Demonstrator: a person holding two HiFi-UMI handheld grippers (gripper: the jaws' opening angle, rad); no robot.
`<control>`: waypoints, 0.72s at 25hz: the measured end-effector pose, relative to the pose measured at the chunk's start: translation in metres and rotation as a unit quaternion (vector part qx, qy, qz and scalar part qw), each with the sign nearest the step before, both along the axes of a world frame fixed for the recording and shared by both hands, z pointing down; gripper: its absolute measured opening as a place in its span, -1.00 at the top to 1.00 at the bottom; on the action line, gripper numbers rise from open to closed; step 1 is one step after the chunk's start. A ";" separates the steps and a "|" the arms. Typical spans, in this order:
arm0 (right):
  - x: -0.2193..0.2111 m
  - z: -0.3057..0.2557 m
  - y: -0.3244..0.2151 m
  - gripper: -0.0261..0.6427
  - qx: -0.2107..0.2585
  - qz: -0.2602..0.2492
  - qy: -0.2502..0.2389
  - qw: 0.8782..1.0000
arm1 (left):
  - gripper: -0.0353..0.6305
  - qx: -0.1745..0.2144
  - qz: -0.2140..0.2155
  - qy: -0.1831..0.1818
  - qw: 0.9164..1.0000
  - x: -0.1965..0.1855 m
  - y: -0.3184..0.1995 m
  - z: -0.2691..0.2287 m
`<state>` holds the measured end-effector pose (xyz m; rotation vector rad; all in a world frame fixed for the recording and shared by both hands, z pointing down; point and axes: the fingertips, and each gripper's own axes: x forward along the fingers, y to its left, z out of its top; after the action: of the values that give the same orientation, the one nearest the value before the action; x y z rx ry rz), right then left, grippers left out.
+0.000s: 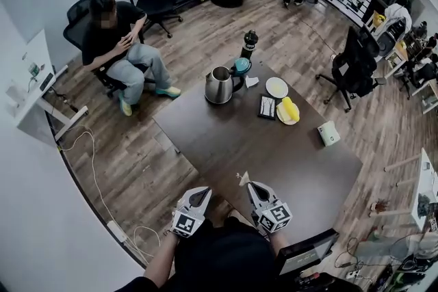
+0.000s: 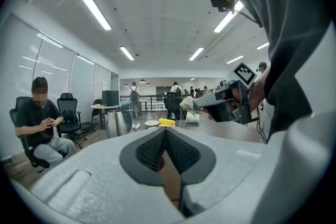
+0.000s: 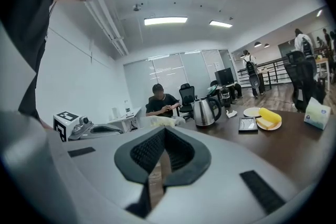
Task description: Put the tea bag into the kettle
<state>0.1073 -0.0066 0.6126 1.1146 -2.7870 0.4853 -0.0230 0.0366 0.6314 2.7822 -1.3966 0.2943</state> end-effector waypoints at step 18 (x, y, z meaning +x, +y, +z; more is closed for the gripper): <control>-0.074 0.006 -0.006 0.90 -0.009 -0.015 -0.005 1.000 | 0.89 -0.010 -0.015 0.014 1.000 -0.073 -0.012 -0.003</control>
<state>0.0332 -0.0129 0.6189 1.0683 -2.7984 0.5126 -0.0960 0.0243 0.6280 2.7358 -1.4207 0.2669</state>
